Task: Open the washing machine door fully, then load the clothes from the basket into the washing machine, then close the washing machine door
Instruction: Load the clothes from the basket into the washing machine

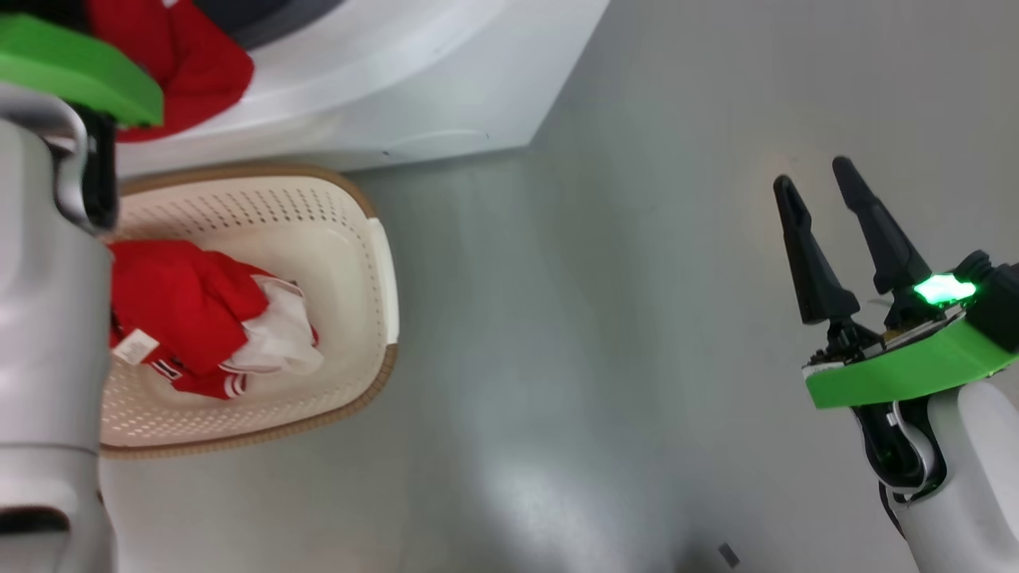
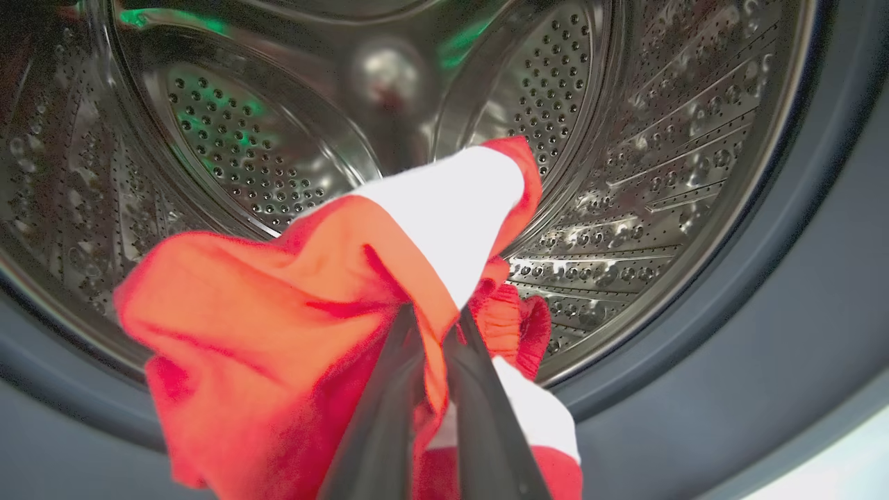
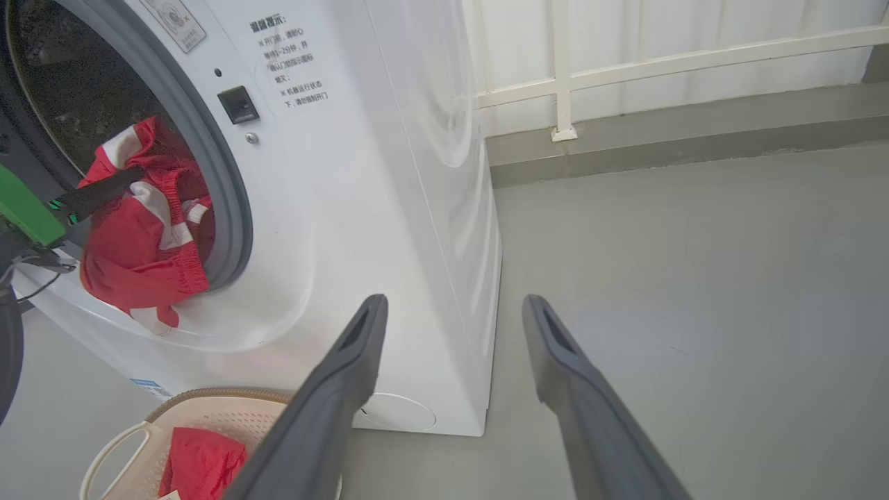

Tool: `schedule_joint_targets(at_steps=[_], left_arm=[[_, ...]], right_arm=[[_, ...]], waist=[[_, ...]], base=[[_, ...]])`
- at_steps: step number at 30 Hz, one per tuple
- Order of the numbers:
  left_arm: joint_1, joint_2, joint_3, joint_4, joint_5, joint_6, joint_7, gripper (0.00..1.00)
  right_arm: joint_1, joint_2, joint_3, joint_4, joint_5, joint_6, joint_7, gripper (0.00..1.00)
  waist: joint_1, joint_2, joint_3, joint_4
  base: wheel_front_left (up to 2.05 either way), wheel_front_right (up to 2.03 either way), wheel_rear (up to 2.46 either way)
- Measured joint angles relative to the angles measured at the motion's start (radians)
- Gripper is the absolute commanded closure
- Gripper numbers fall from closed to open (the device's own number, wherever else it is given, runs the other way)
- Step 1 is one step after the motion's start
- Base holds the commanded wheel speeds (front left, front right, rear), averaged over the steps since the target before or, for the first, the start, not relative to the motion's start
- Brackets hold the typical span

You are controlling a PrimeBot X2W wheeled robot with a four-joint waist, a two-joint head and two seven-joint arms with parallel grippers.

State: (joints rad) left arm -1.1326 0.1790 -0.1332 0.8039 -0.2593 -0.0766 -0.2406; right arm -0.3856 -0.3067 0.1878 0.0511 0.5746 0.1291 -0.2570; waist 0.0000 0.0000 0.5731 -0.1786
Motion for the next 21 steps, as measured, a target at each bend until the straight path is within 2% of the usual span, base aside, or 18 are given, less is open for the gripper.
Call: schedule_joint_targets(at_steps=[12,14,21], left_arm=[[-0.222,0.047,-0.026,0.163,0.057,0.002,-0.009,1.00],[-0.245,0.053,-0.026,0.130,0.065,0.002,-0.009,1.00],[-0.264,0.074,0.027,-0.118,0.097,0.030,-0.017,1.00]], right_arm=[[-0.031,0.034,0.002,-0.009,0.000,0.000,0.000,0.00],[-0.032,0.037,0.005,-0.009,0.000,0.000,0.000,0.00],[-0.047,0.044,0.005,-0.014,0.000,0.000,0.000,0.00]], waist=[[0.0000,0.0000,0.107,-0.079],[0.0000,0.0000,0.116,-0.094],[0.0001,0.0000,0.144,-0.128]], base=[[0.00,0.00,0.00],[0.00,0.00,0.00],[0.00,0.00,0.00]])
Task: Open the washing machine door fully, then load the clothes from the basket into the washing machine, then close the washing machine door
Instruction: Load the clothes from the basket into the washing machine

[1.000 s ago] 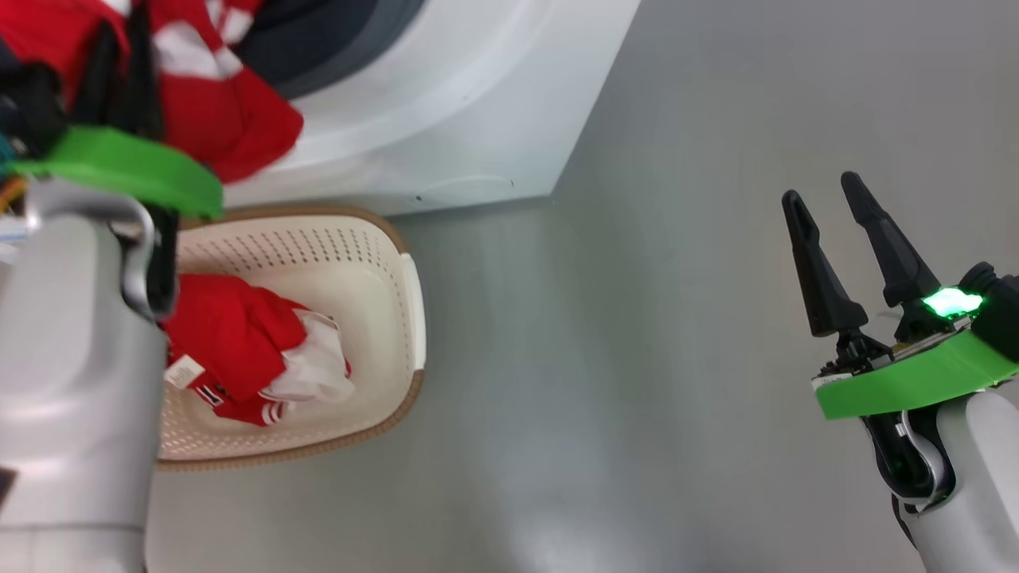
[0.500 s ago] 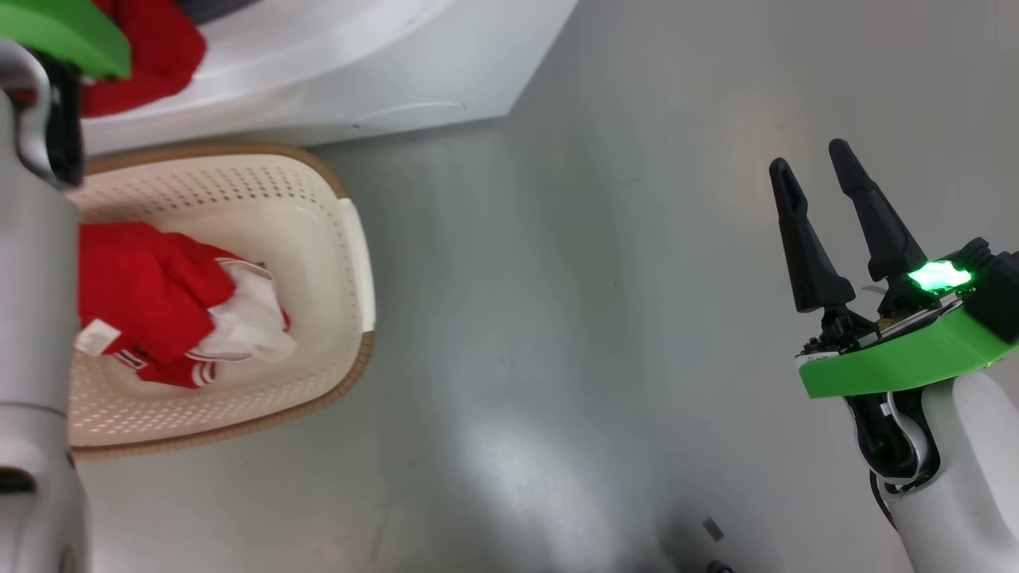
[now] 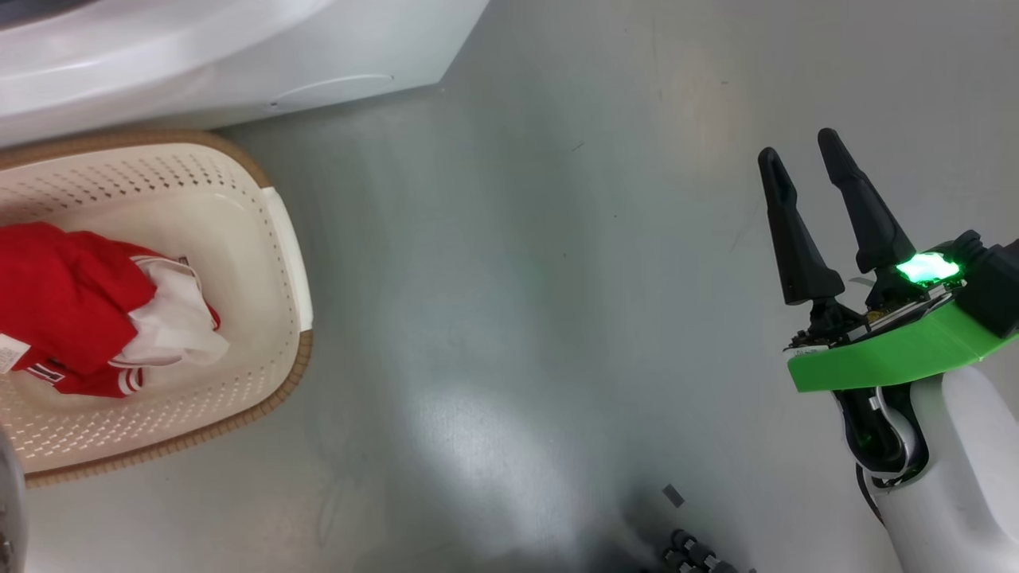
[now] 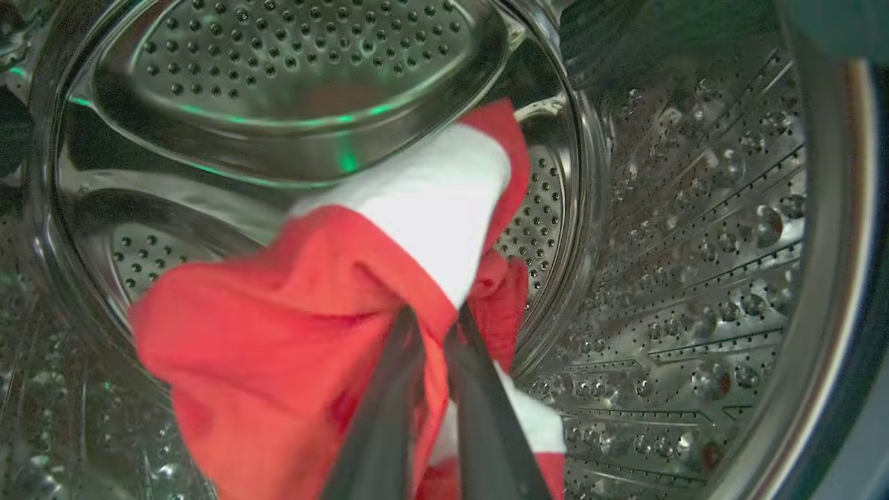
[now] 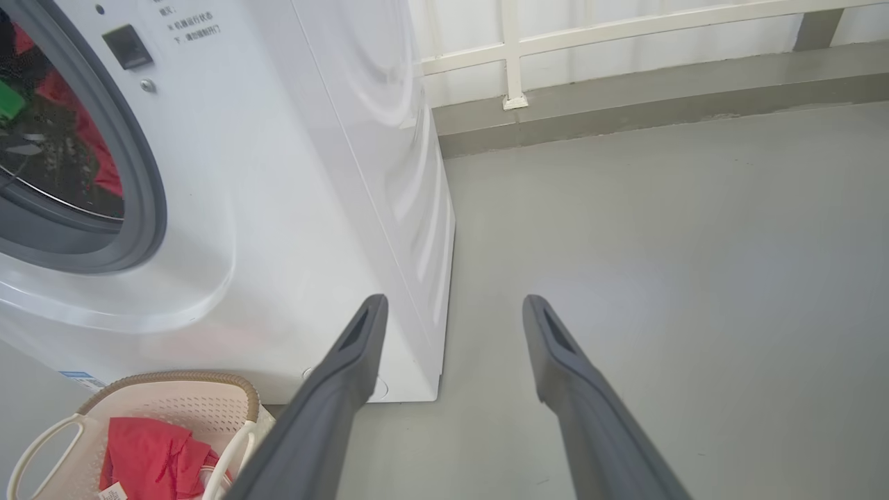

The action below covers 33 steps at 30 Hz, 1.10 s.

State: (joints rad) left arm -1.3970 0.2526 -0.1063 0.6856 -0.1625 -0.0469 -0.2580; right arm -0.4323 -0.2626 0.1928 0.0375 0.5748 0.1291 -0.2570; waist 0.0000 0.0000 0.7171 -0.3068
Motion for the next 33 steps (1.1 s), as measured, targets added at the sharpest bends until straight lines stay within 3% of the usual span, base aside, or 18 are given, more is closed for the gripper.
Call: schedule_joint_targets(at_steps=[1,2,3,4,9,15,33], left_arm=[[0.002,-0.001,0.006,-0.013,0.001,0.000,0.000,1.00],[0.006,-0.005,0.012,-0.002,0.001,0.005,0.000,0.85],[0.017,-0.012,0.015,0.019,-0.001,0.010,0.000,0.22],[0.032,-0.016,0.015,0.049,-0.002,0.014,0.000,0.00],[0.083,-0.044,0.010,0.222,-0.009,0.018,0.001,0.00],[0.080,-0.057,0.002,0.307,-0.013,0.016,0.001,0.00],[0.146,-0.065,-0.015,0.300,-0.016,-0.012,0.001,0.00]], right_arm=[[0.000,0.002,0.000,0.000,0.000,0.000,0.000,0.00],[0.000,0.003,0.001,0.002,0.000,0.000,0.000,0.00],[0.000,0.003,0.001,0.002,0.000,0.000,0.000,0.00],[0.000,0.002,0.003,0.003,0.000,0.000,0.000,0.00],[0.000,0.002,0.021,0.006,0.000,0.000,0.000,0.00],[0.000,-0.007,0.026,0.009,0.000,0.000,0.000,0.00],[0.001,-0.015,0.048,0.030,0.001,0.000,0.000,0.00]], waist=[[0.0000,0.0000,0.003,-0.001],[0.0000,0.0000,0.004,0.000],[0.0000,0.0001,0.004,0.002],[0.0000,0.0000,0.004,0.005],[0.0000,0.0000,-0.009,0.022],[0.0000,0.0000,-0.028,0.041],[0.0000,0.0000,-0.133,0.062]], base=[[0.00,0.00,0.00],[0.00,0.00,0.00],[0.00,0.00,0.00],[0.00,0.00,0.00],[0.00,0.00,0.00],[0.00,0.00,0.00],[0.00,0.00,0.00]])
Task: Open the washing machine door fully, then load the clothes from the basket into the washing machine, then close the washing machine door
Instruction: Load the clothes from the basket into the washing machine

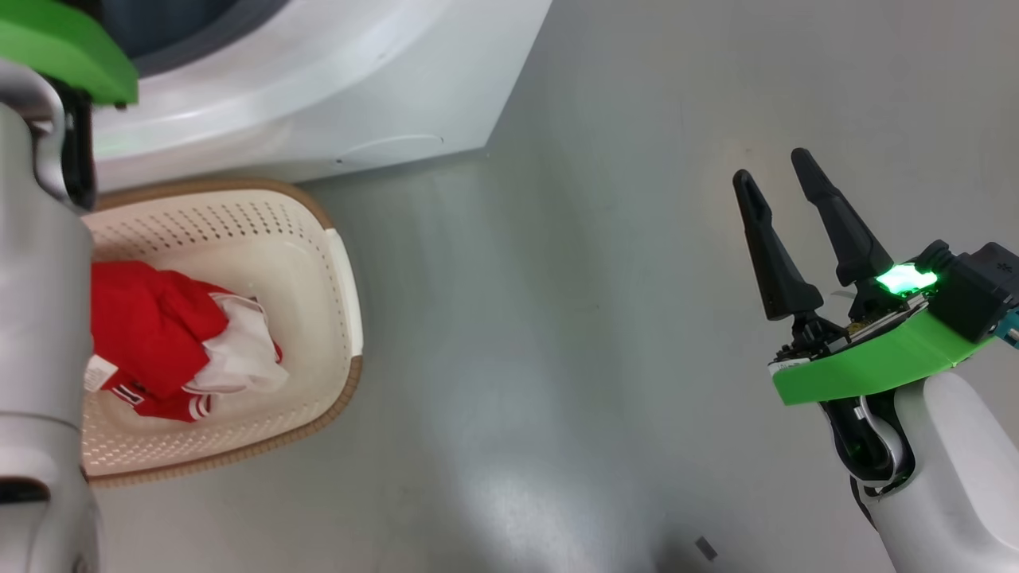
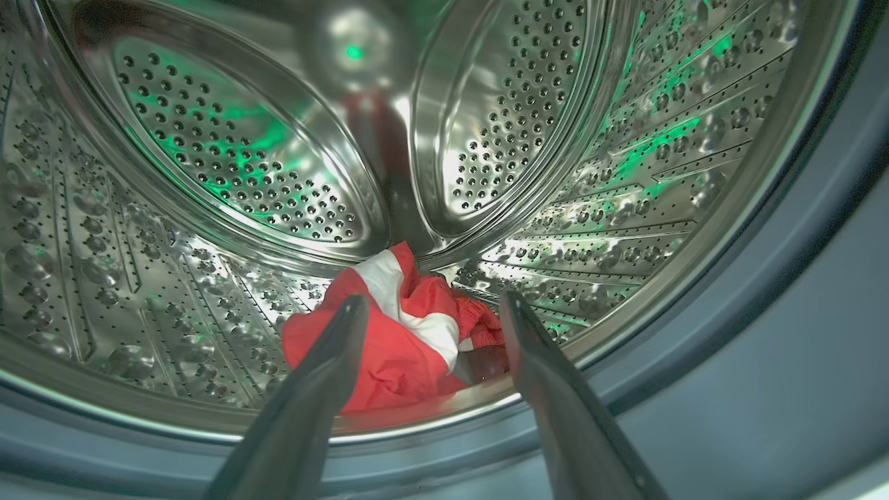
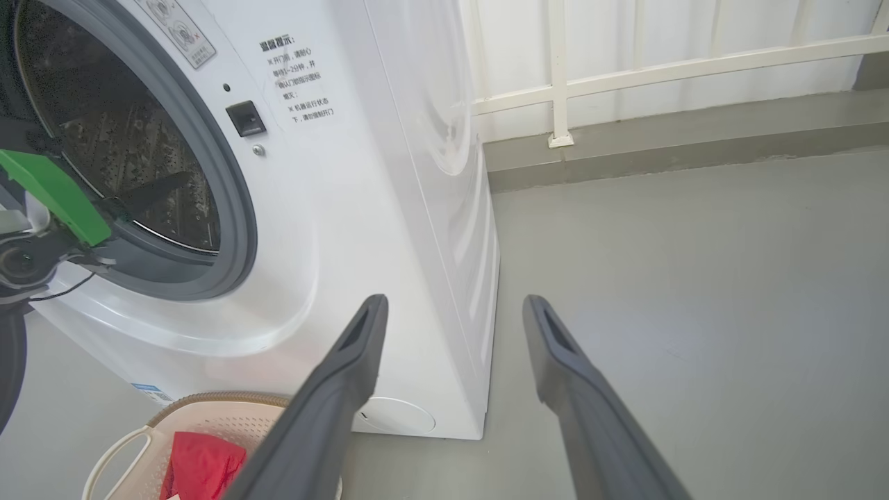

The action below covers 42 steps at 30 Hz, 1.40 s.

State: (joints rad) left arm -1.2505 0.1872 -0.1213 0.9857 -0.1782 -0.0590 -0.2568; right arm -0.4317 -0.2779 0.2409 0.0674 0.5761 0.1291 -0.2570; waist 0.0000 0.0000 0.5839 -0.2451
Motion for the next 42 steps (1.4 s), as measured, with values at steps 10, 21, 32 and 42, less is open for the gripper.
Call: schedule_joint_targets(at_steps=[10,21,32,42], left_arm=[[0.136,-0.015,-0.001,-0.082,-0.002,-0.009,0.000,0.00],[0.331,-0.034,0.002,-0.212,-0.009,-0.018,0.000,0.00],[0.576,-0.050,0.027,-0.395,-0.016,-0.026,0.000,0.00],[0.765,-0.067,0.075,-0.541,-0.040,-0.024,0.000,0.00]], right_arm=[[0.003,-0.006,0.000,0.011,0.000,0.000,0.000,0.00],[0.028,-0.018,-0.010,0.022,0.002,0.000,0.000,0.00],[0.067,-0.022,0.001,0.042,0.005,0.000,0.000,0.00],[0.109,-0.025,0.004,0.053,0.005,0.000,0.000,0.00]], waist=[[0.0000,0.0000,-0.071,0.020],[0.0000,0.0000,-0.152,0.063],[0.0000,0.0000,-0.250,0.102],[0.0000,0.0000,-0.327,0.131]], base=[[0.00,0.00,0.00],[0.00,0.00,0.00],[0.00,0.00,0.00],[0.00,0.00,0.00]])
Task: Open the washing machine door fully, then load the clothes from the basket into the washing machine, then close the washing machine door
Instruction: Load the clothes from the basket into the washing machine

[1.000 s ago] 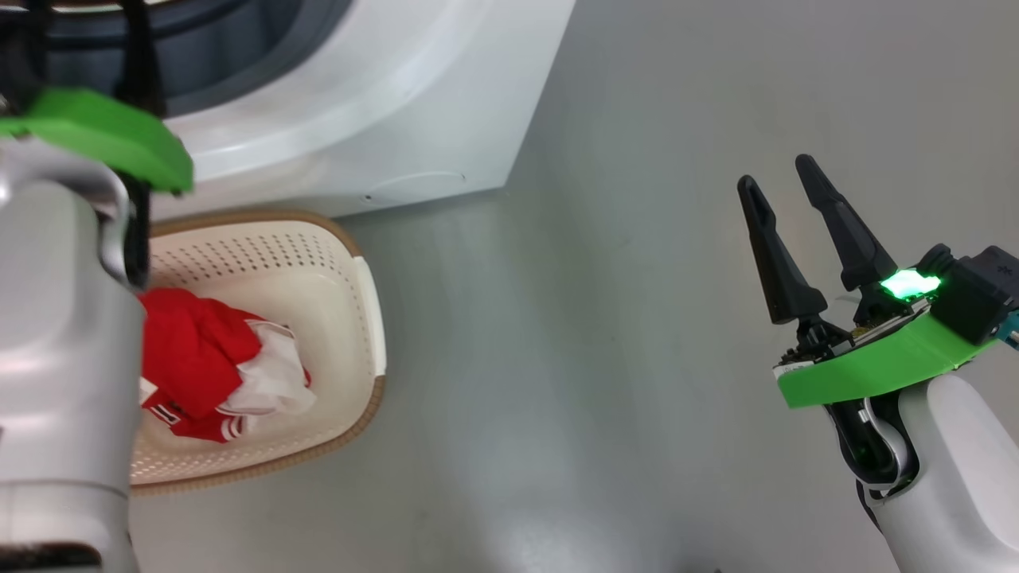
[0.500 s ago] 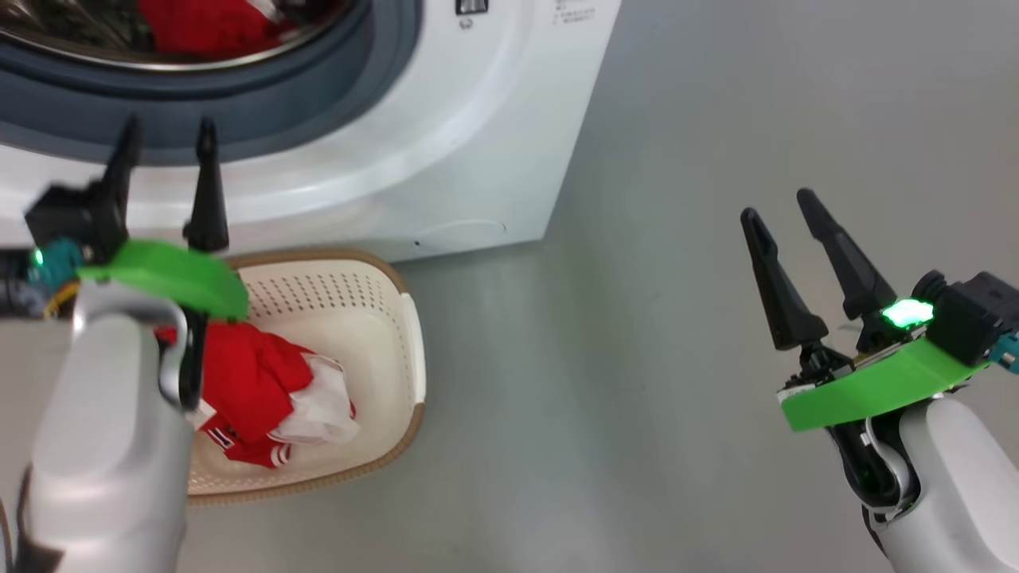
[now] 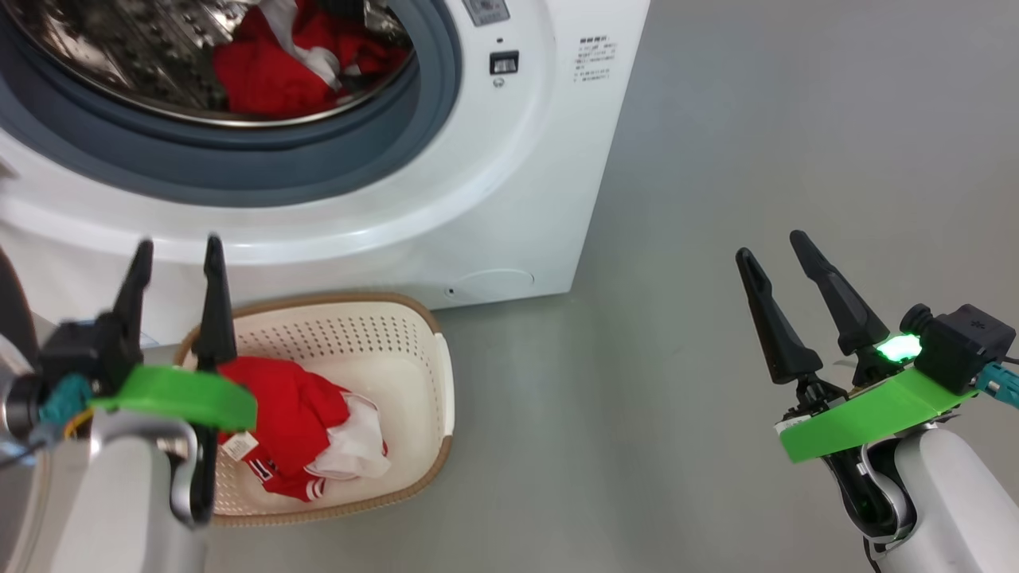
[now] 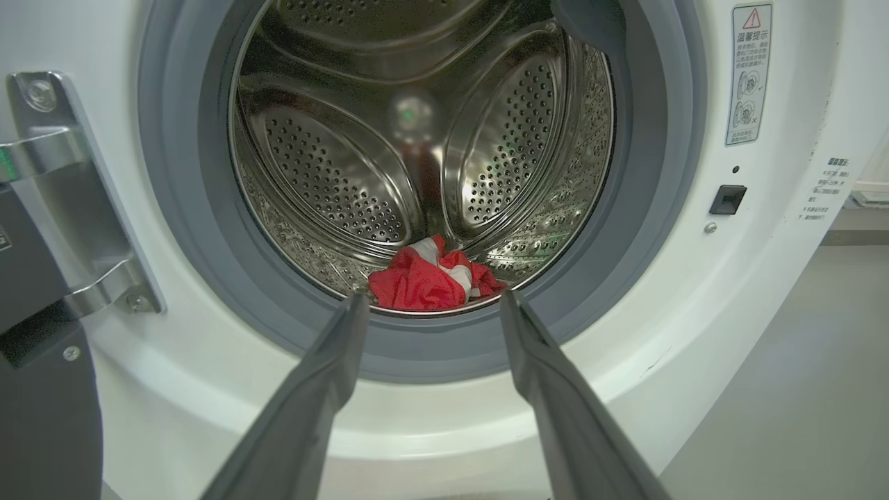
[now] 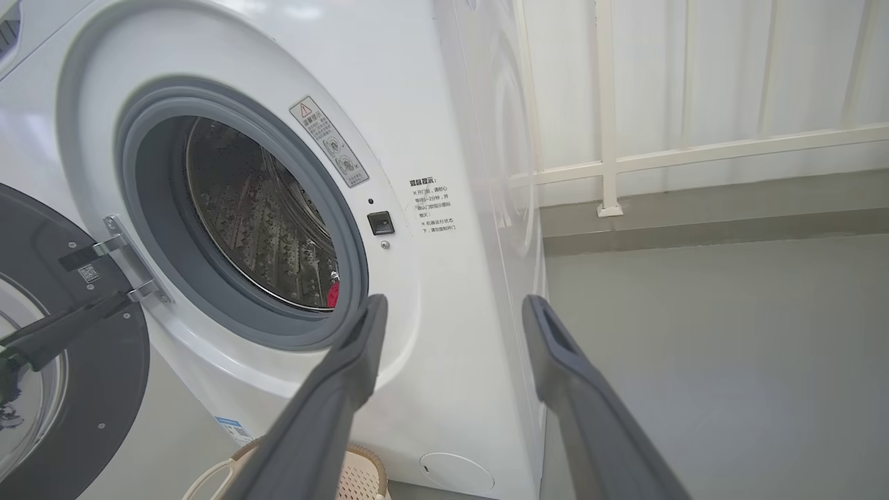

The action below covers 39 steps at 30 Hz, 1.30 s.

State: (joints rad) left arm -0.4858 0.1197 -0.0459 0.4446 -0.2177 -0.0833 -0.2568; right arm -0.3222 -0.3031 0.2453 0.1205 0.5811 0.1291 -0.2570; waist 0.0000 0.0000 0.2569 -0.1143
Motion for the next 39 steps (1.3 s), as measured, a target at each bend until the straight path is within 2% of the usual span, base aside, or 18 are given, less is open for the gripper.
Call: schedule_joint_targets(at_steps=[23,39], left_arm=[[0.340,-0.048,0.051,-0.218,-0.015,0.013,0.000,0.00],[0.437,-0.074,0.058,-0.283,-0.032,0.036,0.000,0.00]], right_arm=[[0.077,0.003,0.026,0.014,0.000,0.000,0.000,0.00],[0.122,-0.013,0.007,0.026,0.000,0.000,0.000,0.00]], waist=[[0.0001,0.0000,-0.114,0.036],[0.0000,0.0000,-0.143,0.050]], base=[[0.00,0.00,0.00],[0.00,0.00,0.00]])
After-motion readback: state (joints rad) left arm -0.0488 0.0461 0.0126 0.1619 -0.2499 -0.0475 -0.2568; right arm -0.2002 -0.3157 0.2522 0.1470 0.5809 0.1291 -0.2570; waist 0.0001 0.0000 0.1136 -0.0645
